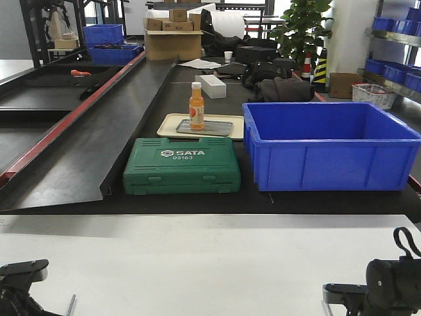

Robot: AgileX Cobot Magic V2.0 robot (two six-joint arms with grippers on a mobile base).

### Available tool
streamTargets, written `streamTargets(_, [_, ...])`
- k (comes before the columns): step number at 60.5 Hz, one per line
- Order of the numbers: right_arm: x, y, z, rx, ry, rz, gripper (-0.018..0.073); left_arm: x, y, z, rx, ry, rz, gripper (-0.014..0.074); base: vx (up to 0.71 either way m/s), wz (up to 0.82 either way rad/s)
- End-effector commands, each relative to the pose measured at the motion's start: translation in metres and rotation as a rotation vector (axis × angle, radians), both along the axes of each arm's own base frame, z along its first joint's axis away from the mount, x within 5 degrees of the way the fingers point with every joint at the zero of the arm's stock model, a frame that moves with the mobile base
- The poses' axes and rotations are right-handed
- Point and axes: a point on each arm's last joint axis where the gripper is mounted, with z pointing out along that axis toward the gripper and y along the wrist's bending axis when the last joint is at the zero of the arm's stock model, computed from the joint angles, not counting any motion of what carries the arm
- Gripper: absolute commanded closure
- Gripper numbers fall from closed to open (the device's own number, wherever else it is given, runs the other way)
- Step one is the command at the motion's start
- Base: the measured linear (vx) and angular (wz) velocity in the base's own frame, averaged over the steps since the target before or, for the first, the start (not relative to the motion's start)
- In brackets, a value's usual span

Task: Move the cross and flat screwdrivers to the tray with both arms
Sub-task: 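Close left and right grippers around each black-green screwdriver handle, then lift both held screwdrivers upright off the table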

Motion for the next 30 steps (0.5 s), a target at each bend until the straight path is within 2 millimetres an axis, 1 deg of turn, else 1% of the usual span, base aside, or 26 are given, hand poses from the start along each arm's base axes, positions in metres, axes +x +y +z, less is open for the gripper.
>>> streamTargets(1, [0.004,0.0,0.011,0.012,-0.047,-0.004,0.0567,0.008,-0.005,0.01,-0.01,-0.048,0.003,0.0147,0.0,0.0])
streamTargets(15, [0.004,0.0,0.011,0.012,-0.046,-0.002,0.0567,0.012,-0.014,-0.009,-0.001,-0.02,-0.019,0.0146,0.0,0.0])
streamTargets(30, [0.004,0.0,0.011,0.011,-0.045,-0.001,0.0567,0.013,-0.011,-0.027,0.033,0.049,0.062,0.0146,0.0,0.0])
